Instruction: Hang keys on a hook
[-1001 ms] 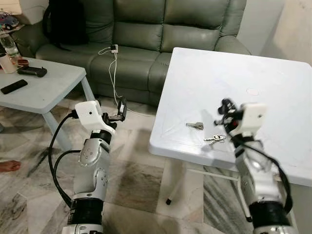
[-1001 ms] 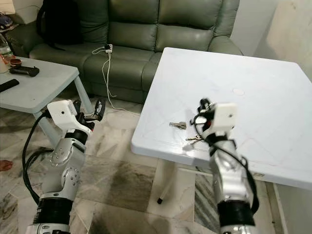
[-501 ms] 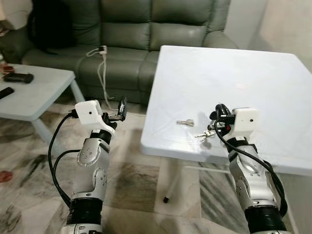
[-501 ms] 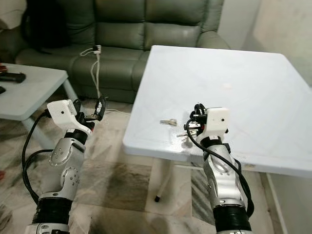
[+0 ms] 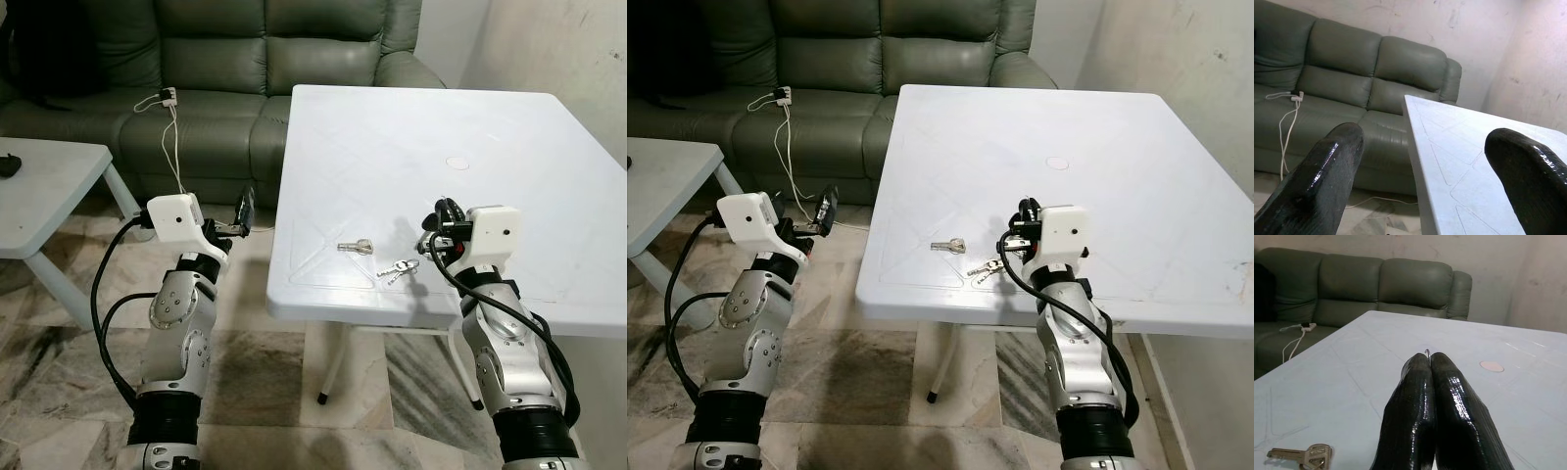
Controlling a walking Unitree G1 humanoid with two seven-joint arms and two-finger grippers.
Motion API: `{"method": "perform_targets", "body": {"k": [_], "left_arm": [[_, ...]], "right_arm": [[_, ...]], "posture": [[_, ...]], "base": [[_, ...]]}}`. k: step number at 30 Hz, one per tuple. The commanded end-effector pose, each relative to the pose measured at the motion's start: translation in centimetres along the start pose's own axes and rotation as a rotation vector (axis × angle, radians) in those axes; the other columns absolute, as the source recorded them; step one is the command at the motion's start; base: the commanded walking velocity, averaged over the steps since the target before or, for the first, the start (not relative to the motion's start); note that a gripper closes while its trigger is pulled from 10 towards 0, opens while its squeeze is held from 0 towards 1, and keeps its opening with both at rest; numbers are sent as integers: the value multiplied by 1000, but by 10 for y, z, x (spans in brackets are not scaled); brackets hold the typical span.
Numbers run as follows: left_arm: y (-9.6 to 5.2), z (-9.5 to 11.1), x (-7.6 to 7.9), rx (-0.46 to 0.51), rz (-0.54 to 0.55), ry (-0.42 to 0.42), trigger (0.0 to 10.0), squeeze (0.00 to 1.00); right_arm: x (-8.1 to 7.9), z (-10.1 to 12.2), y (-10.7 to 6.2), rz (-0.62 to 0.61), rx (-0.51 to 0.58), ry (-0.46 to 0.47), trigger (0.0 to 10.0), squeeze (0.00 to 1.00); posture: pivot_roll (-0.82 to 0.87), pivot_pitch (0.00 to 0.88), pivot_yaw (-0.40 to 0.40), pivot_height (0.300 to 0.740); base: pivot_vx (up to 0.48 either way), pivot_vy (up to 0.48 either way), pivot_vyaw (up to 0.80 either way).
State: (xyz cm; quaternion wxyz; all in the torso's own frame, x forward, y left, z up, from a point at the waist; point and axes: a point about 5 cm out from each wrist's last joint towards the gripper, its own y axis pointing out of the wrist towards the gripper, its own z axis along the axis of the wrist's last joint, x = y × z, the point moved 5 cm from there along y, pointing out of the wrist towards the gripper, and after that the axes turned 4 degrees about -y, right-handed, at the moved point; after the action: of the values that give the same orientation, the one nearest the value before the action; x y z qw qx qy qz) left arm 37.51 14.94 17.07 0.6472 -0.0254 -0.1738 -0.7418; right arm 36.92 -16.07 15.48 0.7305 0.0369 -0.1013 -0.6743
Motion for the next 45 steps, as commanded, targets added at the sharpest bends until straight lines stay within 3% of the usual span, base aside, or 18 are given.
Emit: {"method": "perform_targets", "body": {"k": [1, 8, 12, 35, 45], "left_arm": [[1, -1, -1, -3, 8, 3, 10000, 0], [2, -5, -9, -21, 50, 10, 10000, 0], [2, -8, -11, -28, 69, -30, 10000, 0], [1, -14, -10, -50, 84, -1, 10000, 0], [1, -13, -12, -39, 109, -36, 10000, 0]], "right_arm": [[1, 8, 2, 3, 19, -18, 10000, 0], [-2, 6, 1, 16, 12, -22, 10000, 0], [-2, 4, 1, 23, 6, -25, 10000, 0], [-6, 2, -2, 43, -7, -35, 10000, 0], [-7, 3, -1, 48, -5, -38, 10000, 0]], "posture": [[-24, 0, -30, 740], [-23, 0, -33, 740], [-23, 0, -32, 740], [-23, 0, -31, 740], [-22, 0, -35, 740]], "base": [[0, -472, -775], [0, -472, -771], [0, 0, -770], [0, 0, -769], [0, -312, -769]]}}
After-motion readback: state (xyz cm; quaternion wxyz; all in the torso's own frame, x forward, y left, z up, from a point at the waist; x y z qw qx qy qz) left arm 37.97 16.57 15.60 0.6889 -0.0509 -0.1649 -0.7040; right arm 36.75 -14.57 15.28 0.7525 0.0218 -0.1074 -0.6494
